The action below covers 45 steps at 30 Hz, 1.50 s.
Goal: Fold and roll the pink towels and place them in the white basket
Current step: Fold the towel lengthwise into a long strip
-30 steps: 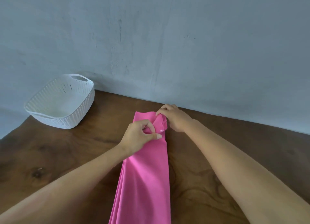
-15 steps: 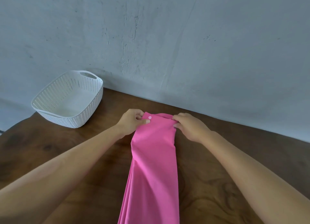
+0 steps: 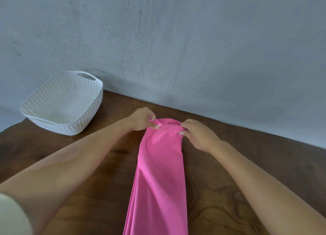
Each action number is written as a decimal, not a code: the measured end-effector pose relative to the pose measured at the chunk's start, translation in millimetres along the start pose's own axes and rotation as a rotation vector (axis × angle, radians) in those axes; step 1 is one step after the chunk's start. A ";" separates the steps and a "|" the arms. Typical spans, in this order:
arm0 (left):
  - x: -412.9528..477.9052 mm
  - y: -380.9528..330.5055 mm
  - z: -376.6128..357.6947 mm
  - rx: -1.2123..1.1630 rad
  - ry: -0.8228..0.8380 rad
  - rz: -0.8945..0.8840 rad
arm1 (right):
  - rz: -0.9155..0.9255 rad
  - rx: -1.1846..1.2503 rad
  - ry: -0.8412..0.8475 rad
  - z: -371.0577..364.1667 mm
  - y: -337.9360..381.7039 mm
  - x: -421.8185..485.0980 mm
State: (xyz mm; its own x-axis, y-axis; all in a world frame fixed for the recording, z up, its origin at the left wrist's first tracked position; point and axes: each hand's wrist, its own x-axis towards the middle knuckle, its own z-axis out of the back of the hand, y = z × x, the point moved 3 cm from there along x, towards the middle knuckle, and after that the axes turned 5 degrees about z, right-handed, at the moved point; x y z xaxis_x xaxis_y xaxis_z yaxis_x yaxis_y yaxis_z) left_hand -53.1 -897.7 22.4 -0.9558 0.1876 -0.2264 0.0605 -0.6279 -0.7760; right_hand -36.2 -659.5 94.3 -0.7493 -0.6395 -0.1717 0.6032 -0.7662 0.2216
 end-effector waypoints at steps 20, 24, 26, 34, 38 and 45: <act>-132.2 -16.6 19.3 -0.081 -0.318 -0.374 | 0.242 -0.220 -0.211 4.9 82.2 -88.4; -172.8 -3.7 1.7 0.056 -0.370 -0.487 | 0.267 -0.286 -0.254 -25.4 95.1 -117.1; -185.6 7.2 -9.9 0.061 -0.372 -0.492 | 0.247 -0.288 -0.283 -38.2 97.8 -125.4; -187.0 16.2 -30.2 -0.075 -0.425 -0.438 | 0.136 -0.304 -0.393 -50.1 97.8 -131.9; -181.5 5.5 -26.9 -0.050 -0.394 -0.479 | 0.111 -0.237 -0.461 -46.0 94.1 -133.9; -190.6 -16.9 -19.0 -0.133 -0.370 -0.404 | 0.051 -0.278 -0.531 -37.8 85.5 -145.8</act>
State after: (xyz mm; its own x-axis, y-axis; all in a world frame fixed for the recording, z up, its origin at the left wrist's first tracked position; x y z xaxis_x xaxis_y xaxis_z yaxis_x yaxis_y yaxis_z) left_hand 133.5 -908.5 67.5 -0.9464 0.1009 0.3070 -0.3182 -0.4557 -0.8313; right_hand 135.0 -634.1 102.0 -0.7081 -0.6125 0.3512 0.6375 -0.7685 -0.0550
